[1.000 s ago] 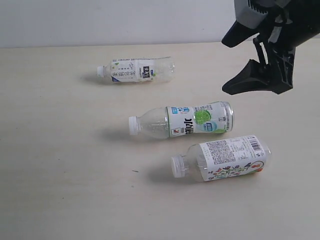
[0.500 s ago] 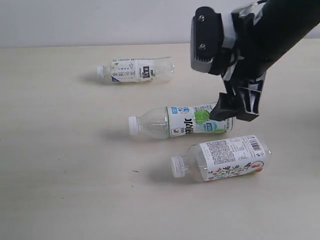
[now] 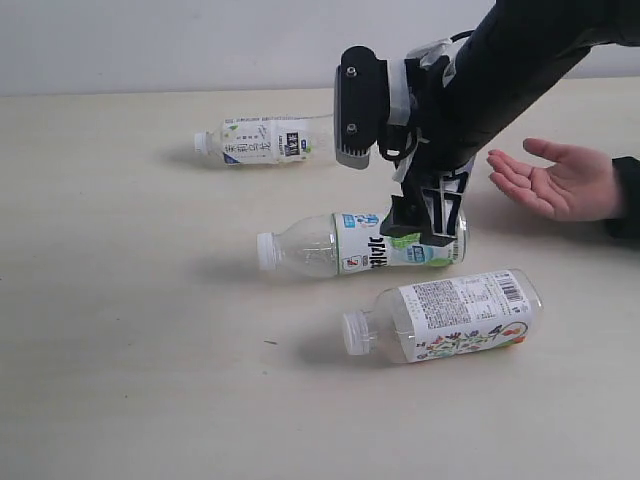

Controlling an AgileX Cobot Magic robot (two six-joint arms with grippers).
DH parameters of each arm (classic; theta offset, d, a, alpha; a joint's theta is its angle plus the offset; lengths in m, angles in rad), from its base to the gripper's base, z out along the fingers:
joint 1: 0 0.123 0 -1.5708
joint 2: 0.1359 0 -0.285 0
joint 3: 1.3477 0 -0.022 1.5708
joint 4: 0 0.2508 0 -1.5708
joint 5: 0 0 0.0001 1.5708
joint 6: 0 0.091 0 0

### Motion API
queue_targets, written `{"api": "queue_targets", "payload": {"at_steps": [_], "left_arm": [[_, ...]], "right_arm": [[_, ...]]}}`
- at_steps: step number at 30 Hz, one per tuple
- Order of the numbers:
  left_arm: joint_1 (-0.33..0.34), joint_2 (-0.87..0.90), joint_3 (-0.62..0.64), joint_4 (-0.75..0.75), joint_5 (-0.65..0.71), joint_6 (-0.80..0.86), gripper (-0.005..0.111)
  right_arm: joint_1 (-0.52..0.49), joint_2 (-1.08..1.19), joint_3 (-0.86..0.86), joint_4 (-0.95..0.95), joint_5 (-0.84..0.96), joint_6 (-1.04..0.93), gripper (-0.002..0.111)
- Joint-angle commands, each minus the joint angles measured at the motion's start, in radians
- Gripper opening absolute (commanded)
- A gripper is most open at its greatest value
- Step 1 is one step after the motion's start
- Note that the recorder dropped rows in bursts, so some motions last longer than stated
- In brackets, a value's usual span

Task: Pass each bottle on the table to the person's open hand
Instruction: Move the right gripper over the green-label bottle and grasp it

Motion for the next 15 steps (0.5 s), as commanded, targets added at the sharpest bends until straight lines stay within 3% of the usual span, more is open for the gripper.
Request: {"api": "queue_targets", "payload": {"at_steps": [1, 15], "left_arm": [[-0.006, -0.006, -0.001, 0.000, -0.002, -0.004, 0.000], [-0.006, -0.006, -0.001, 0.000, -0.002, -0.004, 0.000]], "right_arm": [[0.002, 0.039, -0.001, -0.005, -0.051, 0.003, 0.084], [0.002, 0.163, -0.001, -0.029, -0.078, 0.001, 0.084]]}}
